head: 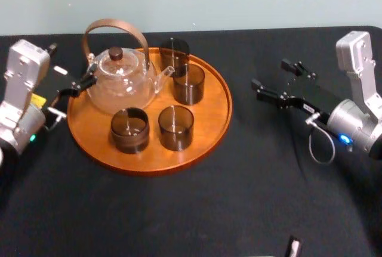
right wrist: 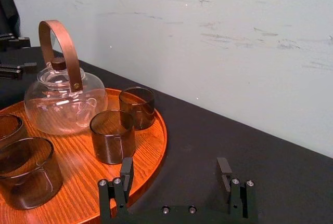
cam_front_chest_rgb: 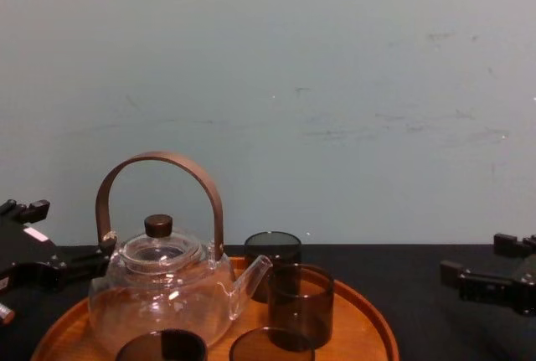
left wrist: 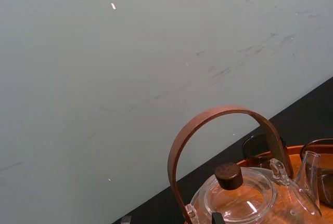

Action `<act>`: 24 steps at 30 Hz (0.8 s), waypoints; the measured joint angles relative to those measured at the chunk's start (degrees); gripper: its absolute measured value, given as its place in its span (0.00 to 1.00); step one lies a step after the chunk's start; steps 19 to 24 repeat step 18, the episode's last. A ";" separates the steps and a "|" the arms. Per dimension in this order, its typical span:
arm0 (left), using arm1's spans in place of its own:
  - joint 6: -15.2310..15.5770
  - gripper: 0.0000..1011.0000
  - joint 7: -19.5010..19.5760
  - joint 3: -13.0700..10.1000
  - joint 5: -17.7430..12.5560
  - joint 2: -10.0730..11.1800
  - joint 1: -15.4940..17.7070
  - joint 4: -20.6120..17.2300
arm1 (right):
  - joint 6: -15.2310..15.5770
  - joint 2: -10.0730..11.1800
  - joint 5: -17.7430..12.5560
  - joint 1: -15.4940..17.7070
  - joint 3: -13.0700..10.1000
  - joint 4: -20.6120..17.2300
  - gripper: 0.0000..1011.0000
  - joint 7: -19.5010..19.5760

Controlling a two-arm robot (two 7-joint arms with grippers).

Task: Pick up the glass from the table and place it on the tray.

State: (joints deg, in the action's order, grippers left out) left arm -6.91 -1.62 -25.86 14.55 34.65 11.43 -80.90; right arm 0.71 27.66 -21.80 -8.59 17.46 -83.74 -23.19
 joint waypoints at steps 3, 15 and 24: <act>0.00 0.99 0.00 0.00 0.00 0.00 0.00 0.00 | 0.00 0.00 0.00 -0.05 0.08 0.00 0.99 -0.11; 0.00 0.99 0.00 0.00 0.00 0.00 0.00 0.00 | -0.04 0.06 0.02 -0.27 0.33 0.01 0.99 -0.45; 0.00 0.99 0.00 0.00 0.00 0.00 0.00 0.00 | -0.05 0.07 0.04 -0.31 0.36 0.01 0.99 -0.51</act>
